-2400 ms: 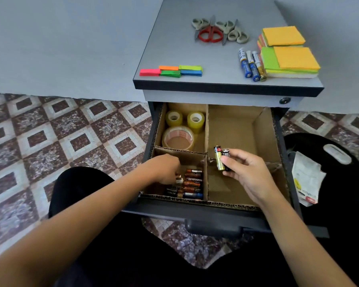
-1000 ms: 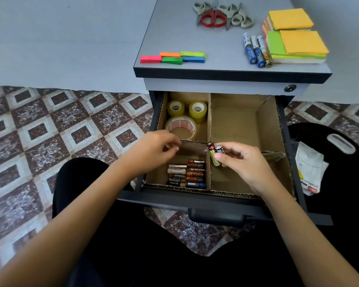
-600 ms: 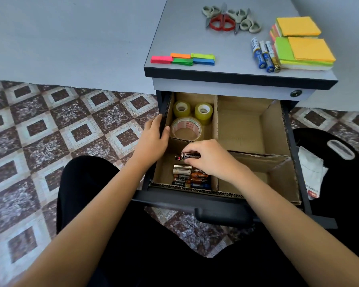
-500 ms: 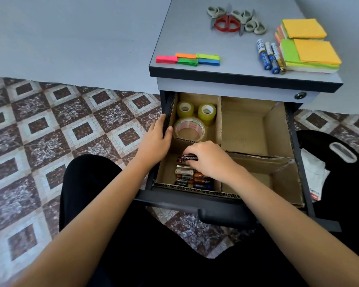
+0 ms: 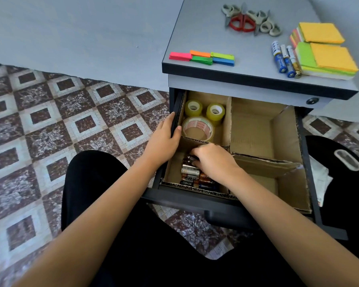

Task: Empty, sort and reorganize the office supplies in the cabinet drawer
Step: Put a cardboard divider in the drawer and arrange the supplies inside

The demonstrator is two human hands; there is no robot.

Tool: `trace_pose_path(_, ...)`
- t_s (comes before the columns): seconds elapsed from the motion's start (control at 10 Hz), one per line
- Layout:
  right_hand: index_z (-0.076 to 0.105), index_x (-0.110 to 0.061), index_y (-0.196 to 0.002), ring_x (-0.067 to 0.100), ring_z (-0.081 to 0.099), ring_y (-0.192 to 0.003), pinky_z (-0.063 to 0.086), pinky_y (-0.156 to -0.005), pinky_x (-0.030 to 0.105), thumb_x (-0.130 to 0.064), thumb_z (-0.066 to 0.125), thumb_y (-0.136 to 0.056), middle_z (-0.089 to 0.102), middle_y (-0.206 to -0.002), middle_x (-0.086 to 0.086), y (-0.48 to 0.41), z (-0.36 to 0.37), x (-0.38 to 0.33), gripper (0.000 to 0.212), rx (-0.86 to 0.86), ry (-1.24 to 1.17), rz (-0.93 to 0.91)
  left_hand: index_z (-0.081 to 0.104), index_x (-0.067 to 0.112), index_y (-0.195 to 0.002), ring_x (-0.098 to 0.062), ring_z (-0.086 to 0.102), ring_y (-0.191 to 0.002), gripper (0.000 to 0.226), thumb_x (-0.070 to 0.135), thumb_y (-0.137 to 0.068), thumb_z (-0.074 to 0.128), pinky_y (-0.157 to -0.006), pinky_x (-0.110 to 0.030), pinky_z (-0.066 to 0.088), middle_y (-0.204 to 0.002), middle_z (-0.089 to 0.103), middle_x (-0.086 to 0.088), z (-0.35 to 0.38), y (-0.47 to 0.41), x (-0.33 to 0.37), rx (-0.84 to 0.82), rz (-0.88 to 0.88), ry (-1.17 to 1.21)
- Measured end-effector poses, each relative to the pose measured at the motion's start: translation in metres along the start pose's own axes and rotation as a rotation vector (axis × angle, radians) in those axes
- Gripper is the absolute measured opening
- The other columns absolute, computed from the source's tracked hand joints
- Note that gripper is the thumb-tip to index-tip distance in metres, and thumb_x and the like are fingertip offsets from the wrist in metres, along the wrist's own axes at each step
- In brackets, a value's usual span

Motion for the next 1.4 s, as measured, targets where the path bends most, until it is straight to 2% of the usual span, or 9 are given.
trace_pose_path(0.3, 0.066, -0.019, -0.111, 0.028, 0.063, -0.089, 0.055, -0.076, 0.040, -0.010, 0.050, -0.092, 0.065, -0.099, 0.009, 0.002, 0.001, 0.005, 0.026, -0.023, -0.003, 0.013, 0.021, 0.020, -0.149, -0.017, 0.027, -0.140, 0.053, 0.031, -0.101, 0.038, -0.107, -0.028, 0.027, -0.153, 0.028, -0.002, 0.002, -0.001, -0.003, -0.004, -0.012, 0.002)
trace_pose_path(0.4, 0.066, -0.022, -0.116, 0.027, 0.063, -0.096, 0.054, -0.082, 0.040, -0.018, 0.054, -0.092, 0.068, -0.106, 0.007, 0.001, -0.001, 0.005, 0.027, -0.048, -0.107, -0.001, 0.021, 0.020, -0.149, -0.017, 0.027, -0.140, 0.053, 0.031, -0.100, 0.038, -0.107, -0.028, 0.027, -0.153, 0.028, -0.001, 0.002, -0.001, -0.003, -0.005, -0.015, 0.002)
trace_pose_path(0.5, 0.065, -0.021, -0.120, 0.018, 0.061, -0.107, 0.048, -0.094, 0.030, -0.015, 0.055, -0.092, 0.067, -0.117, 0.001, 0.002, -0.009, 0.002, 0.030, -0.079, -0.238, -0.039, 0.021, 0.020, -0.149, -0.018, 0.028, -0.140, 0.053, 0.031, -0.100, 0.038, -0.107, -0.029, 0.027, -0.153, 0.029, -0.003, 0.002, -0.001, -0.003, -0.006, -0.016, 0.000)
trace_pose_path(0.6, 0.063, -0.017, -0.122, 0.013, 0.056, -0.114, 0.041, -0.097, 0.022, -0.011, 0.051, -0.095, 0.063, -0.124, -0.001, 0.005, -0.011, -0.002, 0.030, -0.179, -0.273, -0.076, 0.021, 0.020, -0.149, -0.019, 0.028, -0.139, 0.053, 0.031, -0.100, 0.038, -0.107, -0.030, 0.028, -0.153, 0.029, -0.004, 0.001, -0.001, -0.002, -0.005, -0.016, -0.011)
trace_pose_path(0.7, 0.062, -0.016, -0.121, 0.015, 0.055, -0.116, 0.043, -0.098, 0.025, -0.007, 0.046, -0.095, 0.062, -0.125, 0.000, 0.004, -0.005, -0.001, 0.032, -0.238, -0.231, -0.076, 0.021, 0.020, -0.149, -0.018, 0.027, -0.140, 0.053, 0.031, -0.101, 0.038, -0.108, -0.030, 0.027, -0.153, 0.028, -0.003, 0.002, -0.001, -0.002, -0.008, -0.018, -0.007)
trace_pose_path(0.9, 0.061, -0.017, -0.122, 0.018, 0.055, -0.116, 0.044, -0.098, 0.029, -0.005, 0.043, -0.095, 0.060, -0.127, 0.002, 0.003, -0.003, 0.001, 0.034, -0.231, -0.227, -0.060, 0.020, 0.020, -0.149, -0.017, 0.027, -0.140, 0.053, 0.031, -0.101, 0.038, -0.108, -0.029, 0.026, -0.154, 0.028, -0.002, 0.001, -0.001, -0.002, -0.007, -0.014, -0.004)
trace_pose_path(1.0, 0.060, -0.017, -0.122, 0.015, 0.057, -0.113, 0.045, -0.096, 0.026, -0.005, 0.043, -0.095, 0.062, -0.123, 0.001, 0.003, -0.007, 0.003, 0.034, -0.195, -0.297, -0.045, 0.020, 0.020, -0.149, -0.017, 0.026, -0.140, 0.053, 0.031, -0.101, 0.038, -0.108, -0.029, 0.026, -0.154, 0.027, -0.001, 0.002, -0.001, -0.003, -0.009, -0.012, -0.009)
trace_pose_path(1.2, 0.058, -0.015, -0.120, 0.012, 0.060, -0.106, 0.047, -0.092, 0.026, -0.005, 0.040, -0.096, 0.066, -0.115, 0.002, 0.002, -0.004, 0.005, 0.032, -0.231, -0.381, -0.021, 0.021, 0.020, -0.149, -0.017, 0.027, -0.140, 0.053, 0.031, -0.101, 0.038, -0.108, -0.029, 0.026, -0.153, 0.028, -0.001, 0.002, -0.001, -0.003, -0.002, -0.011, -0.013)
trace_pose_path(1.4, 0.056, -0.015, -0.121, 0.013, 0.059, -0.109, 0.045, -0.088, 0.021, -0.007, 0.041, -0.097, 0.065, -0.118, 0.002, 0.000, -0.003, 0.005, 0.030, -0.241, -0.375, -0.013, 0.021, 0.020, -0.149, -0.017, 0.027, -0.140, 0.052, 0.031, -0.101, 0.037, -0.108, -0.029, 0.026, -0.153, 0.028, -0.001, 0.001, 0.000, -0.001, -0.003, -0.013, -0.019)
Point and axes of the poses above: each hand's wrist, its own y-axis away from the middle knuckle, its own z-axis out of the palm, x = y × z, the point moved 9 cm from there along -y, towards the middle knuckle
